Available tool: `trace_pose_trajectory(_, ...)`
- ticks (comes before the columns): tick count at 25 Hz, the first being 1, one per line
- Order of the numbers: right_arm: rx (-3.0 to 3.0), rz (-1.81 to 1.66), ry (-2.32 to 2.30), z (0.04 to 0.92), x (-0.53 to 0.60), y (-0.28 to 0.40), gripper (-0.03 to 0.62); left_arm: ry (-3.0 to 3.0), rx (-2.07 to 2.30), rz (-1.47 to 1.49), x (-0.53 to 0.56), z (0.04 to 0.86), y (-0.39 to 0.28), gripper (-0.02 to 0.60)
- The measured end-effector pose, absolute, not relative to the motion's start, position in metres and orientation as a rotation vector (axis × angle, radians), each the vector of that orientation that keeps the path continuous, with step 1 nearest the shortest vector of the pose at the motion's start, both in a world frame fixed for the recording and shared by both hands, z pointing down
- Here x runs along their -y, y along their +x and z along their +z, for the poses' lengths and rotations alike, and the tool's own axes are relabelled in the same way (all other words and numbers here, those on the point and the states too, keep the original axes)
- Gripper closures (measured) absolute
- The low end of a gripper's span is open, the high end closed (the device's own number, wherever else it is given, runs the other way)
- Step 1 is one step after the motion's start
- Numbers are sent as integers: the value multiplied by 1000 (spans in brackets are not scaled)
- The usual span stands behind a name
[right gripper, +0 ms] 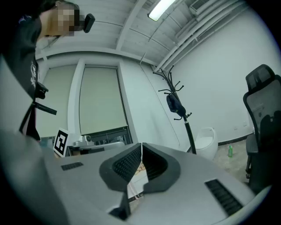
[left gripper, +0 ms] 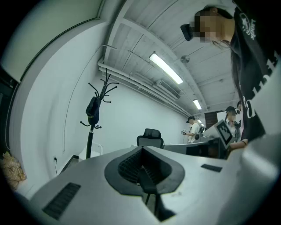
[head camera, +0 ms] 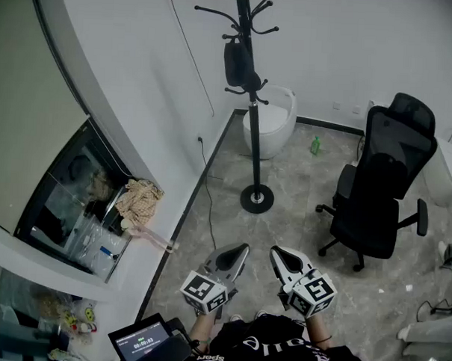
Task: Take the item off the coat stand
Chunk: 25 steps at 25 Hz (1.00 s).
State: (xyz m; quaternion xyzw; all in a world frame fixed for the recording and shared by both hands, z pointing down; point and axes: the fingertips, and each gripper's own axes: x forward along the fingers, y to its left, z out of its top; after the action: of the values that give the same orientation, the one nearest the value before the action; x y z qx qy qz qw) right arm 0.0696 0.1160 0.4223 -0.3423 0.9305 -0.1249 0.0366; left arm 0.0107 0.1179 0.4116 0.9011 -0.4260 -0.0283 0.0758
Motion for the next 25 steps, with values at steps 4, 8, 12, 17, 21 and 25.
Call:
trace_pose_trajectory(4, -2853, -392, -1056, 429, -106, 85, 576, 2661, 1277, -153, -107, 415, 21, 580)
trace_pose_trajectory(8, -2853, -412, -1069, 437, -98, 97, 576, 2662, 1252, -114, -104, 430, 33, 580)
trace_pose_trajectory(12, -2842, -418, -1063, 436, -87, 98, 576, 2664, 1261, -99, -93, 426, 35, 578)
trace_pose_trajectory(17, -2836, -424, -1067, 438, -67, 94, 576, 2666, 1237, -92, -73, 427, 33, 580)
trace_pose_trajectory(21, -2826, -430, -1097, 444, -41, 89, 576, 2670, 1213, -93, -48, 432, 26, 580)
trace_pose_trajectory(25, -2818, -420, -1117, 443, -3, 75, 576, 2689, 1209, -119, -9, 429, 8, 580)
